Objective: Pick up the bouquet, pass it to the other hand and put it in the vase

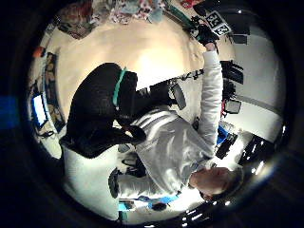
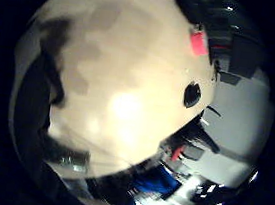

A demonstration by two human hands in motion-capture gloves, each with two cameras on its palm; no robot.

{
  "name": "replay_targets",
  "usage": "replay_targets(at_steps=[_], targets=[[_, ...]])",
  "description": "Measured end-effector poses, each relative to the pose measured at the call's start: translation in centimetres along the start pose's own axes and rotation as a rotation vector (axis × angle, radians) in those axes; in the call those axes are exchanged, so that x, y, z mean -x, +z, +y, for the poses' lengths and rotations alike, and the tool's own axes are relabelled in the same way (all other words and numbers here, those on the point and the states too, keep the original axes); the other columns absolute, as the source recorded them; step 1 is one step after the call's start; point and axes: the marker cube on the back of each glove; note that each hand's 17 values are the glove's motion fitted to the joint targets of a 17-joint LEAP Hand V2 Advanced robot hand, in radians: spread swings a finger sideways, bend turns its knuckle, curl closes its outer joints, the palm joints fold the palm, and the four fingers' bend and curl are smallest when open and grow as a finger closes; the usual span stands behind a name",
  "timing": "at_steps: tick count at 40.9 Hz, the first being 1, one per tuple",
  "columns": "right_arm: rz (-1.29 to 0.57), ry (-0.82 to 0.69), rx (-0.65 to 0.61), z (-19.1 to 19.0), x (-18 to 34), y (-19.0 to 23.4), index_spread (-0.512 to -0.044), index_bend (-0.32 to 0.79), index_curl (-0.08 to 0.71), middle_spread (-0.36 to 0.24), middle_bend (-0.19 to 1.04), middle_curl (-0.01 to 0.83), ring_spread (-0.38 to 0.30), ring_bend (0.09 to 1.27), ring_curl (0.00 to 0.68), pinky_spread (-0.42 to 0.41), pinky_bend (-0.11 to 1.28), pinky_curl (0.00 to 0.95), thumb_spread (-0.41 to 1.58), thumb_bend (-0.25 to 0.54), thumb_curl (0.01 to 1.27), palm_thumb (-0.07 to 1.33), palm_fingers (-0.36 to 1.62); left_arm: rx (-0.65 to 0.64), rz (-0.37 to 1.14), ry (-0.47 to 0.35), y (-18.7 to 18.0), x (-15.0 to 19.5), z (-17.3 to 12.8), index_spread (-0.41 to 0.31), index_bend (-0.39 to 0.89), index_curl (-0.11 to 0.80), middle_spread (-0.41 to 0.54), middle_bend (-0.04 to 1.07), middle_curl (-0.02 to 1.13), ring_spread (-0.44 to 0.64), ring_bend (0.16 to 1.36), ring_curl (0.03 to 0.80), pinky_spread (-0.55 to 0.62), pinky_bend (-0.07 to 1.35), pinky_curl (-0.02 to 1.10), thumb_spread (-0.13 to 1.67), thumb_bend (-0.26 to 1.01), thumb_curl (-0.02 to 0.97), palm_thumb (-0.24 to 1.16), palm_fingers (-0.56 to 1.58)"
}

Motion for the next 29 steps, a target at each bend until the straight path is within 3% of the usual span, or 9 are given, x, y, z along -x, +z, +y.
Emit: replay_targets(at_steps=[3,8,13,19,22,29], targets=[[-0.088,0.077,-0.138,0.2,-0.1,-0.9,-0.253,0.33,0.365,-0.183,0.68,0.585,-0.209,0.87,0.506,-0.209,0.64,0.407,1.08,-0.055,0.40,0.87,1.59,0.004,0.008,0.013,-0.4,-0.3,0.2,-0.014,0.21,0.363,0.269,0.17,0.29,0.44,0.45,0.233,0.42,0.25,0.32,1.20,-0.02,0.318,0.36,0.15],[-0.477,0.075,-0.206,0.1,1.1,-2.4,-0.239,0.46,0.428,-0.178,0.77,0.629,-0.201,0.94,0.552,-0.208,0.71,0.454,1.09,-0.032,0.38,0.85,1.52,0.034,0.078,0.057,-1.1,-0.6,0.1,-0.019,0.20,0.372,0.259,0.17,0.28,0.43,0.45,0.233,0.42,0.23,0.32,1.20,-0.02,0.318,0.36,0.17],[-0.876,0.075,-0.249,0.8,2.7,-5.5,-0.227,0.55,0.486,-0.170,0.84,0.663,-0.190,1.00,0.581,-0.205,0.76,0.491,1.11,-0.008,0.38,0.87,1.46,0.025,0.267,0.108,-2.0,-0.6,-1.6,-0.023,0.20,0.382,0.208,0.20,0.30,0.38,0.44,0.233,0.39,0.19,0.31,1.20,-0.02,0.320,0.36,0.30],[-1.249,-0.047,-0.294,1.2,6.4,-9.6,-0.217,0.60,0.531,-0.163,0.90,0.690,-0.182,1.05,0.603,-0.191,0.80,0.526,1.13,0.001,0.38,0.92,1.41,-0.114,0.670,0.171,-4.8,-2.2,-4.8,-0.017,0.21,0.397,0.182,0.20,0.32,0.35,0.44,0.245,0.36,0.17,0.30,1.21,-0.01,0.324,0.38,0.35],[-1.342,-0.097,-0.357,0.7,8.6,-10.7,-0.214,0.61,0.546,-0.160,0.92,0.700,-0.179,1.07,0.611,-0.188,0.82,0.540,1.14,-0.006,0.38,0.92,1.39,-0.199,0.883,0.180,-6.6,-3.2,-6.3,-0.009,0.21,0.402,0.164,0.20,0.33,0.32,0.44,0.244,0.35,0.16,0.29,1.20,0.00,0.333,0.42,0.40],[-1.578,-0.203,-0.245,2.6,13.9,-13.7,-0.205,0.63,0.576,-0.151,0.95,0.714,-0.175,1.10,0.625,-0.183,0.84,0.564,1.15,0.007,0.38,0.98,1.36,-0.380,1.196,0.206,-10.7,-6.6,-8.4,0.024,0.16,0.396,0.180,0.18,0.34,0.31,0.45,0.263,0.33,0.18,0.30,1.13,-0.02,0.354,0.46,0.34]])
